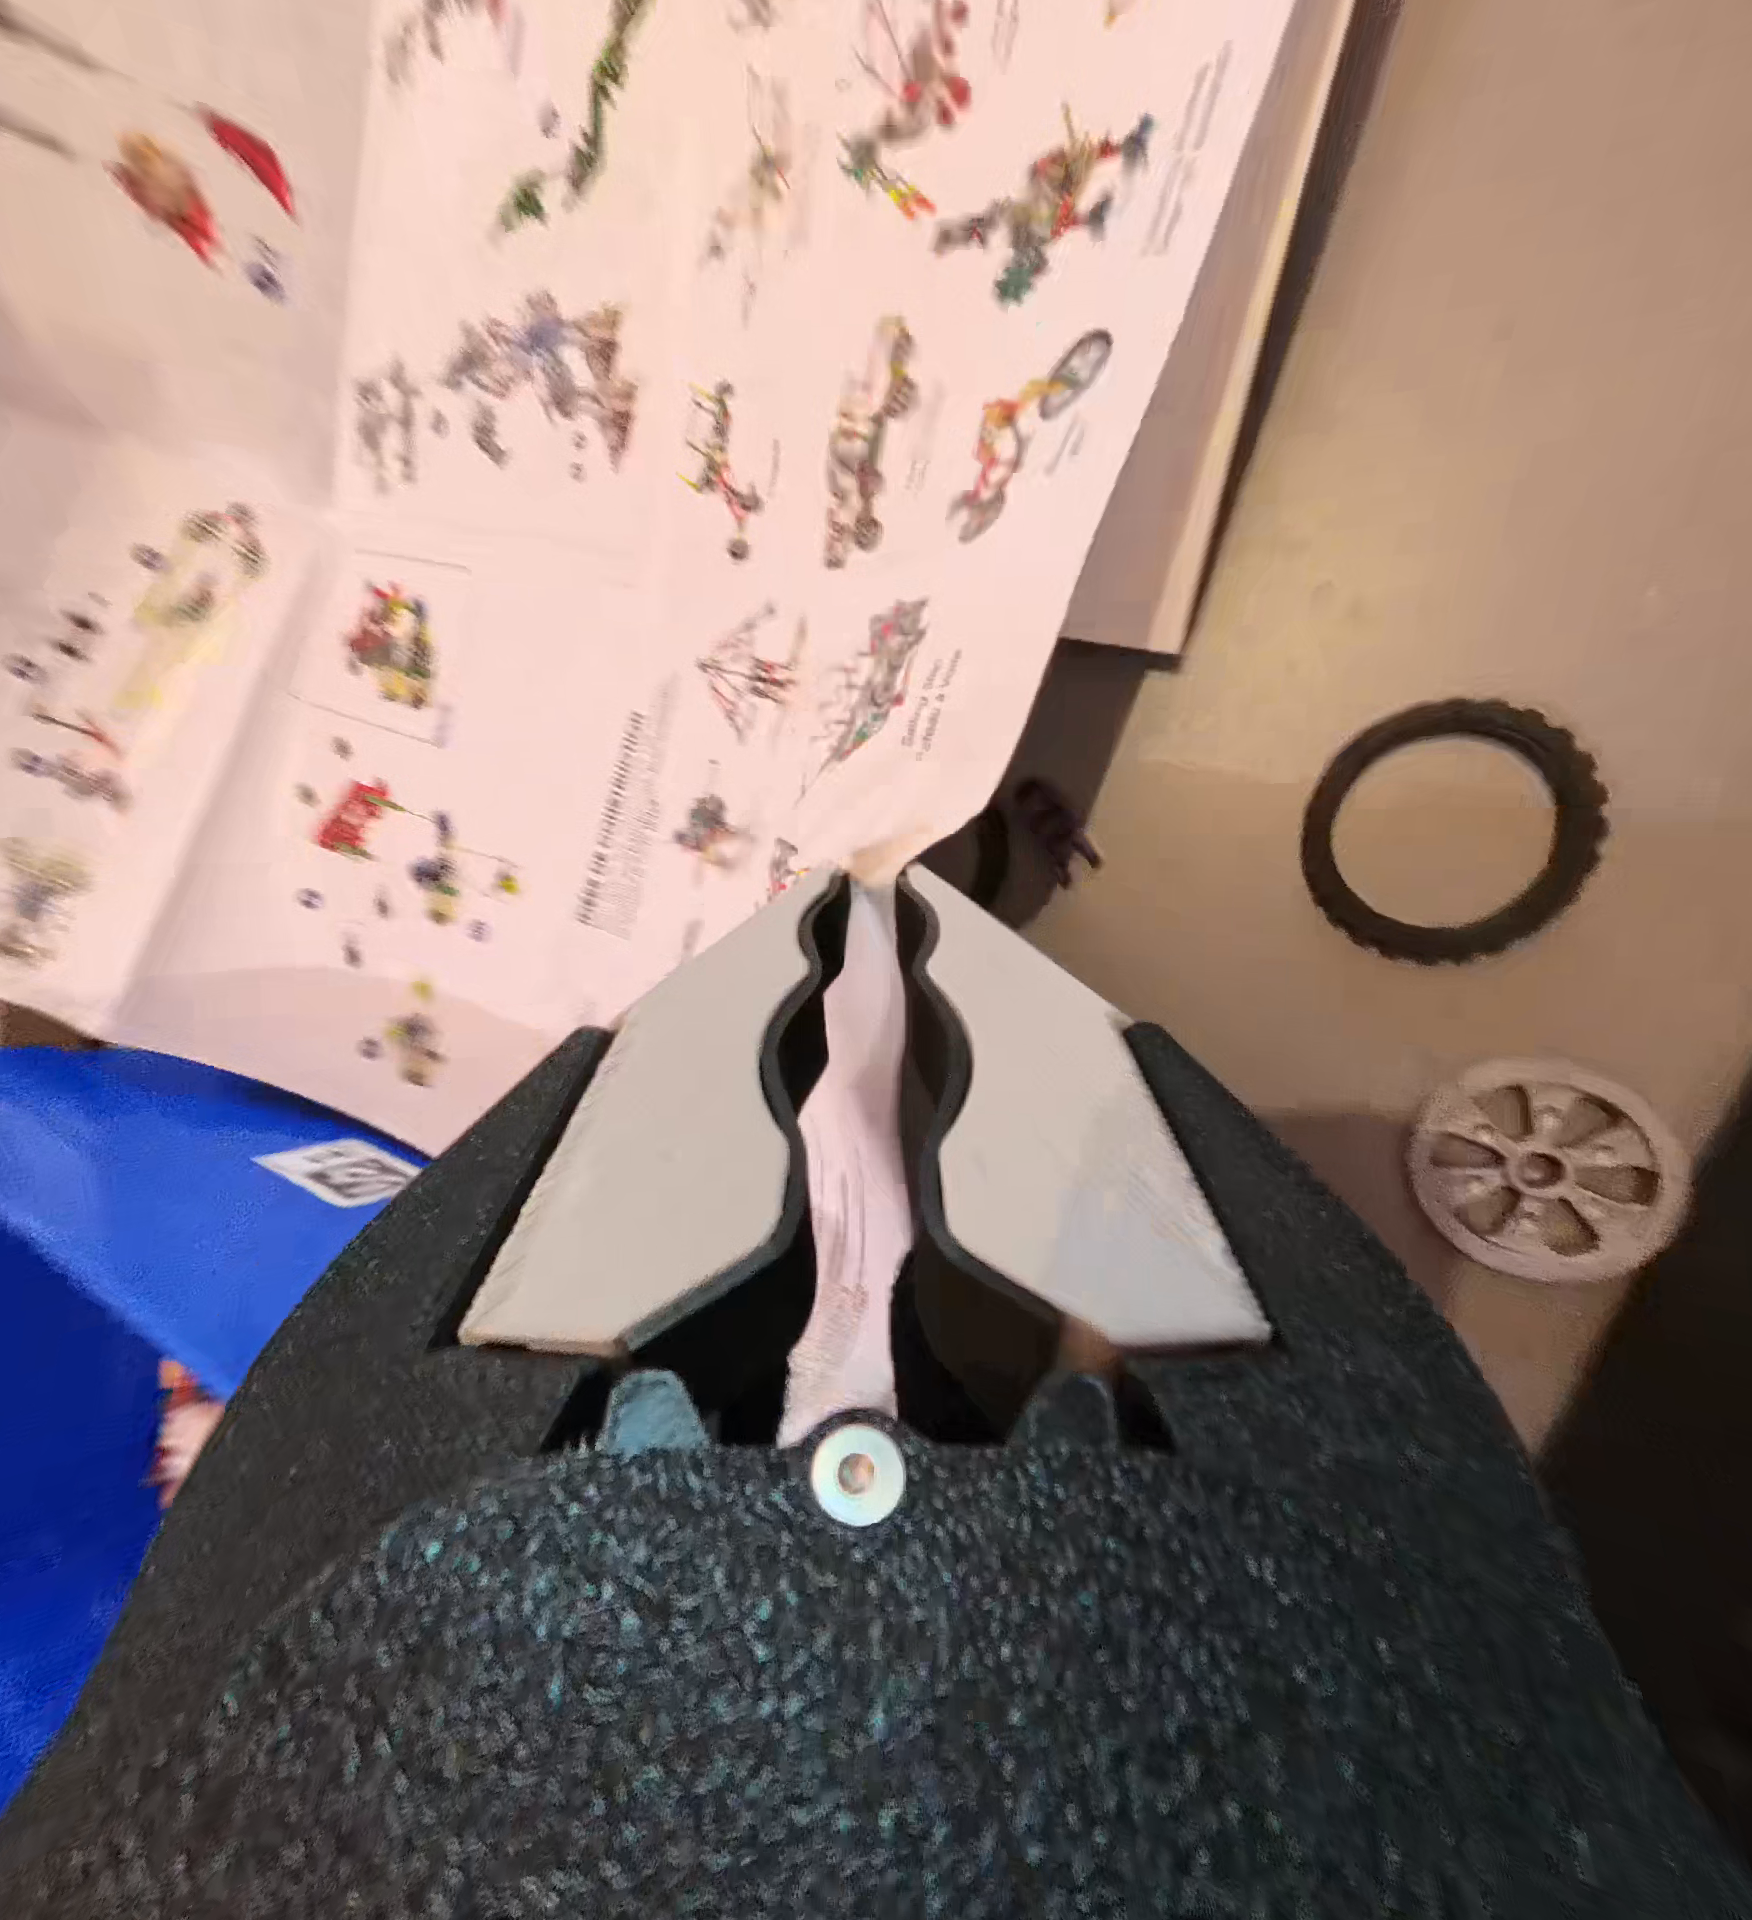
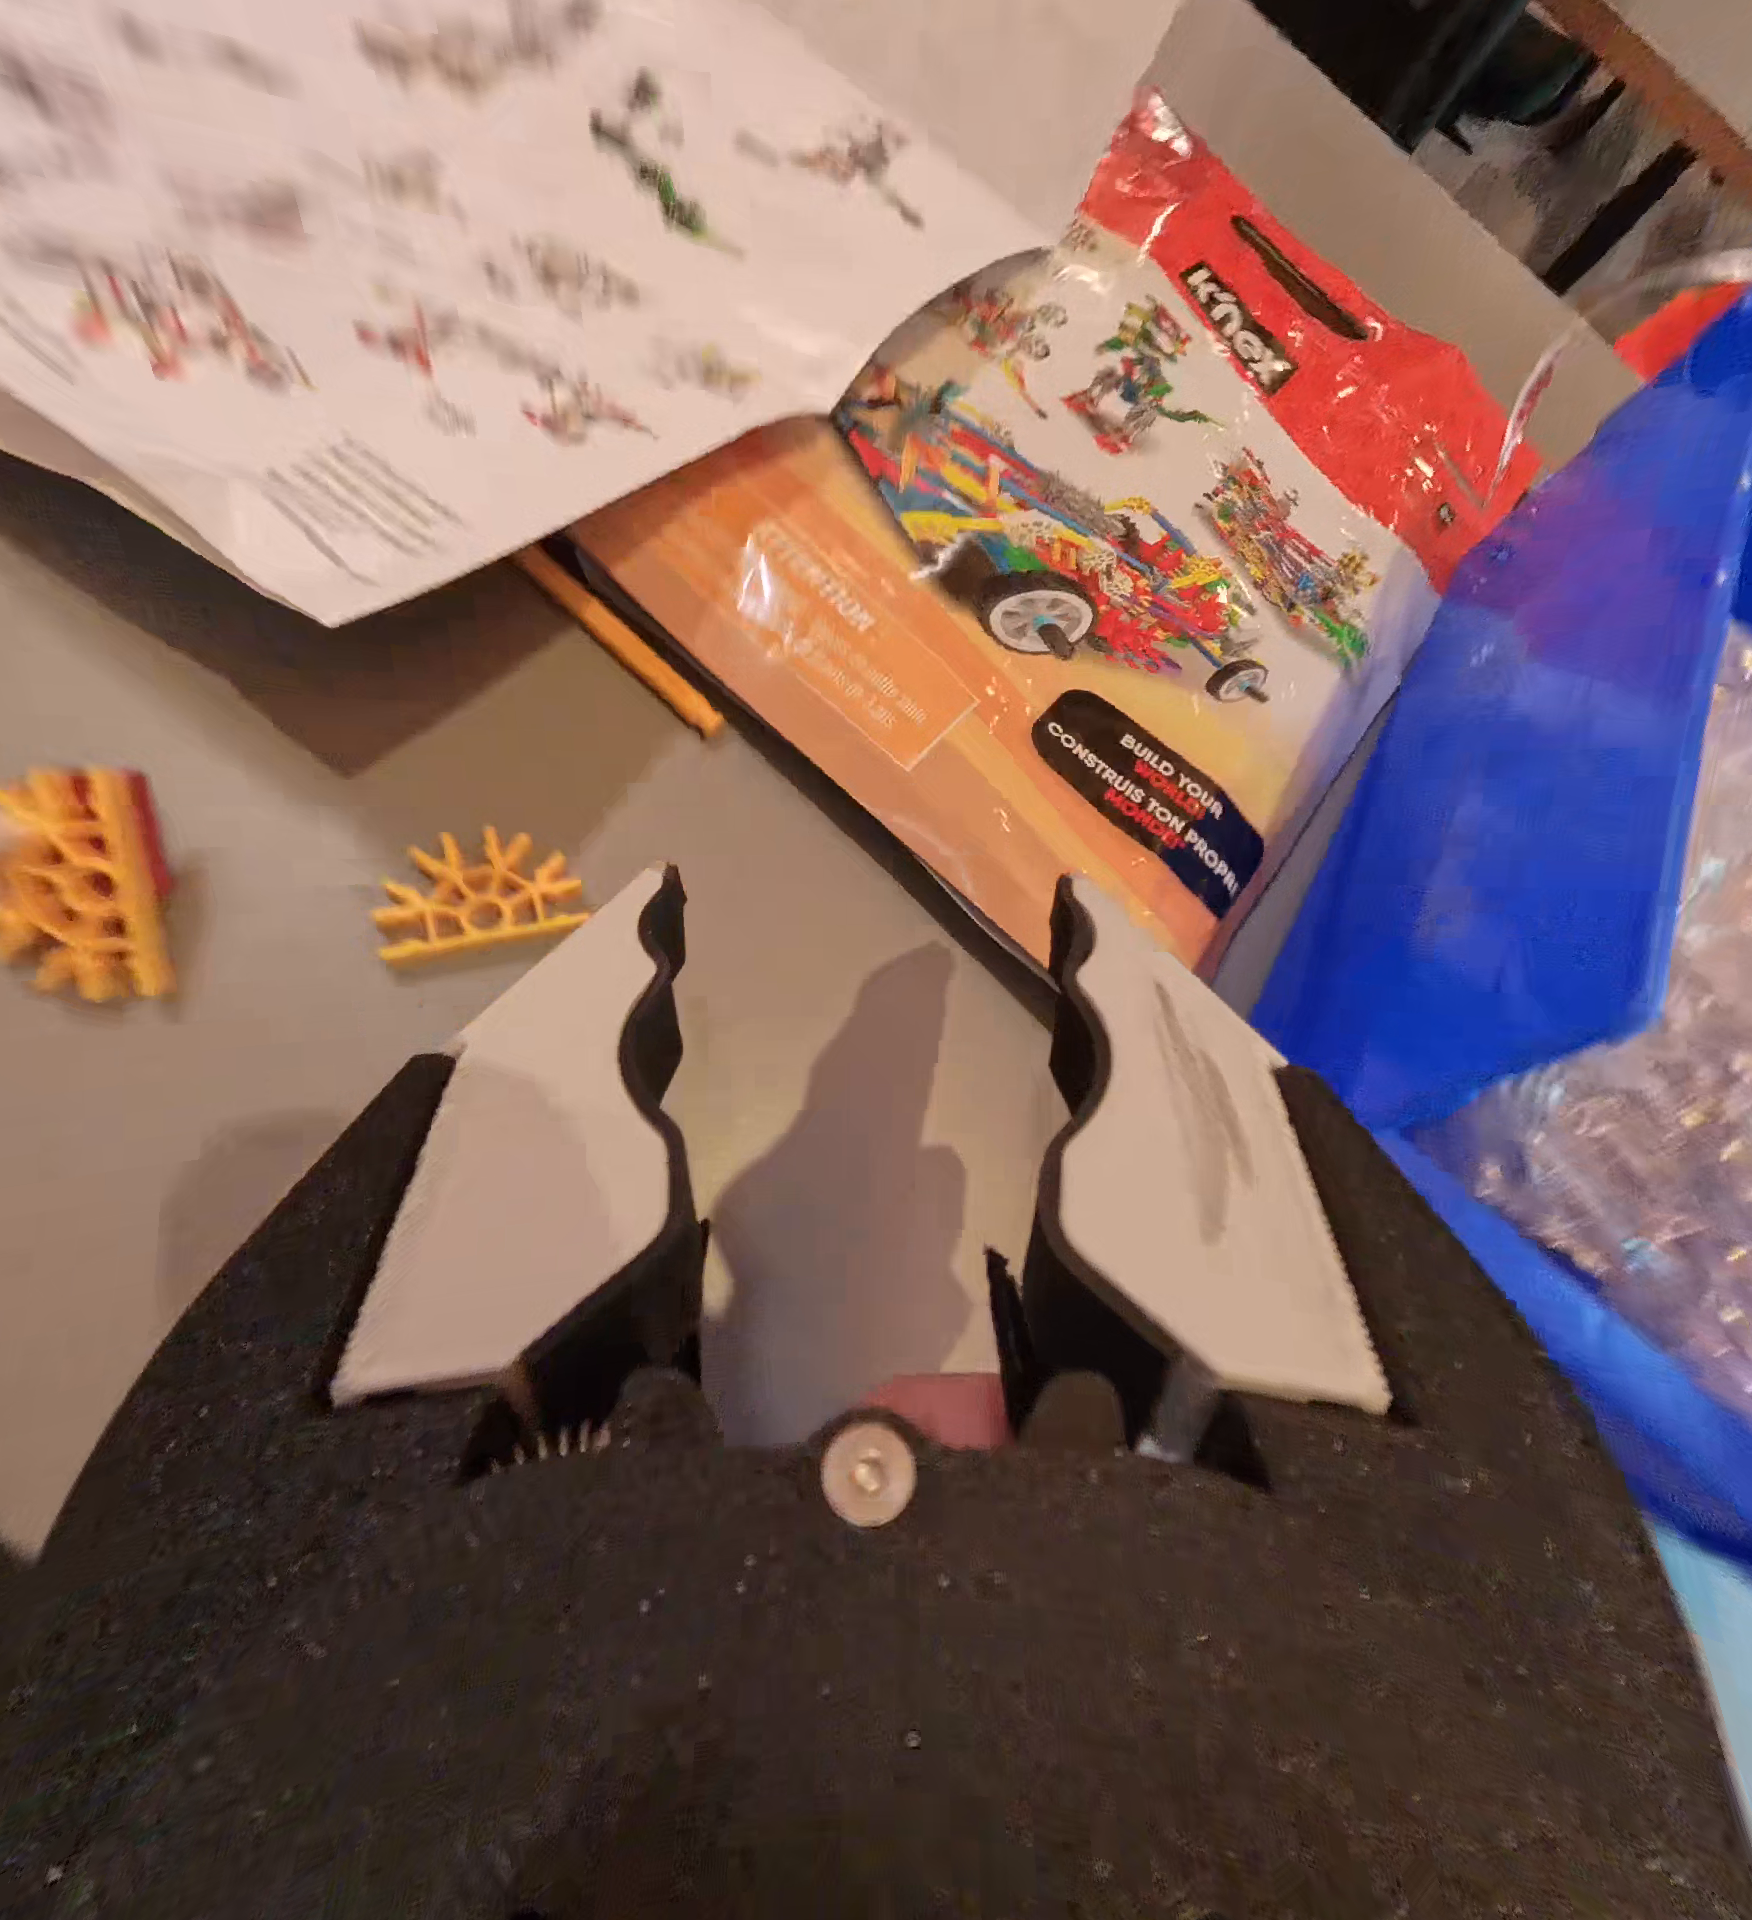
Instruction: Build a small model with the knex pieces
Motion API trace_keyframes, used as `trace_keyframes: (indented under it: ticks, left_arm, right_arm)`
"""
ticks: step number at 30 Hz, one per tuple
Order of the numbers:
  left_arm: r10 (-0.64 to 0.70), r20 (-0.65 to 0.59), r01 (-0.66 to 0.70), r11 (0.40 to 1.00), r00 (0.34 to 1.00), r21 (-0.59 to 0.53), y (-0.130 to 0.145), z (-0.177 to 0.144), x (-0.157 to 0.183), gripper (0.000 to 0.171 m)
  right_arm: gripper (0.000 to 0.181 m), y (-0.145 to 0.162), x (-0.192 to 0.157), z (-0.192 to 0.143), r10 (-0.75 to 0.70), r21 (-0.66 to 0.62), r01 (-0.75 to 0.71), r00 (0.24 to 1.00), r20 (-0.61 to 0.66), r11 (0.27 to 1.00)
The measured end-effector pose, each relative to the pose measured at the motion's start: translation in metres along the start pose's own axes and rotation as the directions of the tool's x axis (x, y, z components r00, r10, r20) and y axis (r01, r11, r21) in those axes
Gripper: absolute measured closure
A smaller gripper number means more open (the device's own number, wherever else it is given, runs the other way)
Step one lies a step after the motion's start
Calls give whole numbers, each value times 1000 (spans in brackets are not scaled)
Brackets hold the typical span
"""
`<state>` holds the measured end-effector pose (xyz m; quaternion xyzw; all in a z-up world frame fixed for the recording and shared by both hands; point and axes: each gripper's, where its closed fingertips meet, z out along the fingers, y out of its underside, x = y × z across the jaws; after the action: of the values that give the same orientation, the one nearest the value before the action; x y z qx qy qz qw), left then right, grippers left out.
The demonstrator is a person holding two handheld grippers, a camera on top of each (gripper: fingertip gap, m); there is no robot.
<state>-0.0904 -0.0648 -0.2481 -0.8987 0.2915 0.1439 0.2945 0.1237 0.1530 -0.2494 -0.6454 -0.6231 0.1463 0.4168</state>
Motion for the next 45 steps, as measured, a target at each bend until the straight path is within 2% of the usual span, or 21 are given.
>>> trace_keyframes:
  ticks: [2,4,7,8,9,13,20,23,25,28,30,34,35,36,40,43,45]
  left_arm:
    - [-48,-25,48,999,999,0,9,4,6,164]
    - [-79,-24,78,996,997,-35,21,9,9,161]
    - [-96,6,96,993,995,-73,34,15,8,154]
    - [-102,2,102,992,995,-74,36,16,10,150]
    - [-102,17,103,993,995,-63,35,15,7,146]
    - [-93,35,93,996,995,11,22,7,1,141]
    - [-66,84,54,988,994,146,-11,-1,-13,138]
    - [-75,110,56,985,991,165,-19,-1,-21,126]
    - [-94,127,68,979,987,192,-25,-4,-28,124]
    - [-144,66,125,964,987,234,-30,-7,-25,113]
    - [-167,26,156,958,986,241,-30,-8,-22,105]
    - [-204,-49,210,951,978,227,-23,-13,-15,91]
    - [-217,-43,221,949,975,225,-21,-13,-16,85]
    - [-248,-33,249,941,968,231,-21,-14,-20,71]
    - [-329,-120,349,896,937,272,-33,-16,-15,52]
    - [-333,-146,362,892,931,272,-47,-12,-13,47]
    - [-324,-181,364,889,929,278,-62,-7,-8,46]
  right_arm:
    - [111,-6,2,10,-100,-28,99,995,-30,995]
    - [122,-13,9,22,-142,-49,139,988,-60,989]
    - [125,-10,16,43,-254,-146,241,964,-73,959]
    - [136,-8,16,49,-273,-171,259,960,-64,951]
    - [154,-7,16,53,-276,-184,262,959,-58,947]
    - [178,-18,21,56,-309,-179,291,948,-81,940]
    - [181,-59,53,33,-265,-101,251,952,-155,963]
    - [181,-79,69,21,-229,-69,221,961,-152,973]
    - [181,-86,76,15,-213,-63,206,965,-151,977]
    - [181,-84,72,13,-171,-60,166,981,-88,984]
    - [178,-65,58,14,-158,-130,157,987,5,979]
    - [139,-37,45,6,-125,-197,133,991,54,971]
    - [122,-33,45,2,-112,-199,119,992,50,973]
    - [106,-32,44,-3,-91,-184,98,995,49,978]
    - [57,-51,14,-19,12,-67,-1,986,164,998]
    - [32,-70,-25,-18,-9,-10,13,955,296,1000]
    - [26,-81,-49,-6,-23,-7,27,934,356,1000]
